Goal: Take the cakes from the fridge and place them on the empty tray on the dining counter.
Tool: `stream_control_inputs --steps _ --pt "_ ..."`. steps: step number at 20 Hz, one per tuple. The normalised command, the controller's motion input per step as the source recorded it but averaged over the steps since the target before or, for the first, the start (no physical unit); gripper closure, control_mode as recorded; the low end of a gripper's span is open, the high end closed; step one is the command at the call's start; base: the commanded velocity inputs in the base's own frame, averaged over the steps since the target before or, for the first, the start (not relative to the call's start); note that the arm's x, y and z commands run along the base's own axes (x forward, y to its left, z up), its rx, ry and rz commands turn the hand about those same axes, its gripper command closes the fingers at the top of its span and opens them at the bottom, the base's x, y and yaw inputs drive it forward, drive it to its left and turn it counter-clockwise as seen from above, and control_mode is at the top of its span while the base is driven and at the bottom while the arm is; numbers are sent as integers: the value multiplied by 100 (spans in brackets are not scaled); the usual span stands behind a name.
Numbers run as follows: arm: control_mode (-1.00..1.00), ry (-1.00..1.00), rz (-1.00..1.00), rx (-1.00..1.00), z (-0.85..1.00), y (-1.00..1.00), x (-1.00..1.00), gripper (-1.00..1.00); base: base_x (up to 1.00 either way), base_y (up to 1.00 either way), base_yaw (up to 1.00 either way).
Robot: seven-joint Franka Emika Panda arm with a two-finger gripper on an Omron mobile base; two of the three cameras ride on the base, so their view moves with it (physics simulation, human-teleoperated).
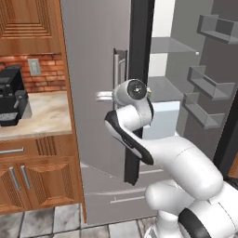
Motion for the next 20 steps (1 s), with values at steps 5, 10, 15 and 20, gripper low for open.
stream_control_inputs --steps 5,10,15,20 --pt "-100 0 0 0 0 100 -46 100 0 0 0" --pt "-100 0 0 0 0 100 -48 100 0 0 0" --pt "-100 0 0 0 0 100 -49 100 0 0 0" --pt "-100 -4 -2 -4 9 58 -81 100 0 0 0"
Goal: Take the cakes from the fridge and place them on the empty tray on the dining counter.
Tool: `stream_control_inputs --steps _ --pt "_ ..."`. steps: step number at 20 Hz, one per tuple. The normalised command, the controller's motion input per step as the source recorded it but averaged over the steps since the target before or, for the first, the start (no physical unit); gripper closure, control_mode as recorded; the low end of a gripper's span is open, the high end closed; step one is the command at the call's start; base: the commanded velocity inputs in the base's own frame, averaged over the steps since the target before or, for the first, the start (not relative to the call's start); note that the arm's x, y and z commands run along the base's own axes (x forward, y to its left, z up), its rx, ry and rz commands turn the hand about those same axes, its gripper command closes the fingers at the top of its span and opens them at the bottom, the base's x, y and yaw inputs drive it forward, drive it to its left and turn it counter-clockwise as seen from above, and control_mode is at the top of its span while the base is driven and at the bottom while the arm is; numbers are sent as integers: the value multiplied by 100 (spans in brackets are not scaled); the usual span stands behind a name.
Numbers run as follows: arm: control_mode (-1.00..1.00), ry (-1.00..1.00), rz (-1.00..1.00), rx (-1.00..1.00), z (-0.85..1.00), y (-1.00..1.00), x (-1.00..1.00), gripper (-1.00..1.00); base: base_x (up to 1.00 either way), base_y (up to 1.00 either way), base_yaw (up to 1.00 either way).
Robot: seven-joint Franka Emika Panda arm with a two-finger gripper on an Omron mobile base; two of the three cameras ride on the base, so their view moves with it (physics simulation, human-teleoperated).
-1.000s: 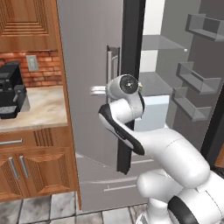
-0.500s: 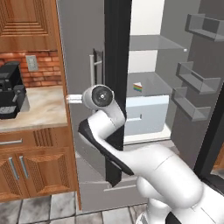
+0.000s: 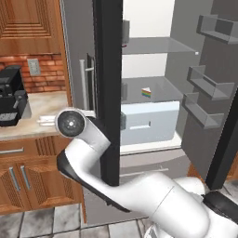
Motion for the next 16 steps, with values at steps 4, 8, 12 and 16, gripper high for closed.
stream_control_inputs --steps 4,8,12,16 --pt "-100 -21 -8 -2 32 -13 -100 -100 0 0 0" --pt "-100 -27 -7 0 48 -63 -100 -100 0 0 0" --pt "-100 -15 -7 0 50 -99 -87 -100 0 0 0" --pt "-100 0 -2 1 23 -100 -38 -100 0 0 0"
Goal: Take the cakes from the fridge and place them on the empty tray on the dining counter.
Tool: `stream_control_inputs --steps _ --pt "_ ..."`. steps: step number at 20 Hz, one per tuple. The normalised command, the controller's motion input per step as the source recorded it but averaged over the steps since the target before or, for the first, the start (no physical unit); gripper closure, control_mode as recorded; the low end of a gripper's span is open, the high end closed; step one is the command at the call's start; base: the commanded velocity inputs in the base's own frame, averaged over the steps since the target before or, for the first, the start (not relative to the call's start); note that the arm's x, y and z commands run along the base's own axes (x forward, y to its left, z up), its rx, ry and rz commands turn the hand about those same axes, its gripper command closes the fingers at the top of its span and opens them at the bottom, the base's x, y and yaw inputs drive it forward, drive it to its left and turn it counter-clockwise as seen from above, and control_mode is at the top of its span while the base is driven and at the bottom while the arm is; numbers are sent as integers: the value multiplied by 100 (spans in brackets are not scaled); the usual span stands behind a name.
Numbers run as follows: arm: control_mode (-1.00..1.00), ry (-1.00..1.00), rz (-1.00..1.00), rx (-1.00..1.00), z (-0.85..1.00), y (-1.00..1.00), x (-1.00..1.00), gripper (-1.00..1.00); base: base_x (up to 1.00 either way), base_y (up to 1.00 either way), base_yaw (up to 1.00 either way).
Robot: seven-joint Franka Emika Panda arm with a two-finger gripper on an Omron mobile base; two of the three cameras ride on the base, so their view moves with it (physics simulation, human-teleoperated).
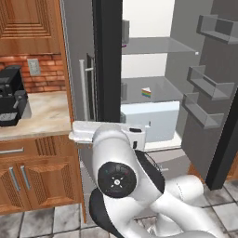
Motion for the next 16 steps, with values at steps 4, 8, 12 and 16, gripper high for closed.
stream_control_inputs --steps 4,8,12,16 --pt "-100 4 0 9 18 -100 -6 -100 0 0 0" --pt "-100 9 2 21 15 -100 0 -100 0 0 0" --pt "-100 8 11 15 5 -100 1 -100 0 0 0" --pt "-100 10 21 12 0 -73 24 -100 0 0 0"
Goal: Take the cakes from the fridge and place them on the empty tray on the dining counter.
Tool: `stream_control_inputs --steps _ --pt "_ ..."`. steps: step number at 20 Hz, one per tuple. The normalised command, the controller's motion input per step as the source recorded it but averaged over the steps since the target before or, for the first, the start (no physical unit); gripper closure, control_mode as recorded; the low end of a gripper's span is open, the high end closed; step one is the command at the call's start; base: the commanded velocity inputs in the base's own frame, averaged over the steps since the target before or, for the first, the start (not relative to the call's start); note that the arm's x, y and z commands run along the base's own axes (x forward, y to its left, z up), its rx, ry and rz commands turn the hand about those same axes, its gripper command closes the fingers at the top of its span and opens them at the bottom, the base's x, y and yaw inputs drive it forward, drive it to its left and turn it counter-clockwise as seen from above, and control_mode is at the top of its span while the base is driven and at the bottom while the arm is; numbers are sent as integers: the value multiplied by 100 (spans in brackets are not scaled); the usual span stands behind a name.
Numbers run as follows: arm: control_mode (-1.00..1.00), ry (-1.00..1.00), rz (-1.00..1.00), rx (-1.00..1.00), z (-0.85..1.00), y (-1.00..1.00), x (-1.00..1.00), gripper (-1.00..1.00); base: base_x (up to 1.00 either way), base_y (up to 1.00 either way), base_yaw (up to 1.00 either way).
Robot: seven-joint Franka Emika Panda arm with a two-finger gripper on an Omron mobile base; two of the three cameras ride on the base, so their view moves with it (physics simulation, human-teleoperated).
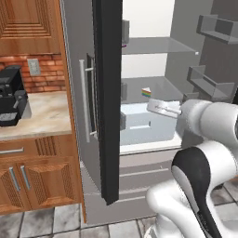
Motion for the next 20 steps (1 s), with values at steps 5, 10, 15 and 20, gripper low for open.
stream_control_inputs --steps 5,10,15,20 --pt "-100 9 8 0 0 -5 33 -100 0 0 0" --pt "-100 11 28 -15 2 8 36 -100 0 0 0" --pt "-100 -1 36 -32 8 2 7 -100 0 0 0" --pt "-100 -10 42 -17 4 0 7 -100 0 0 0"
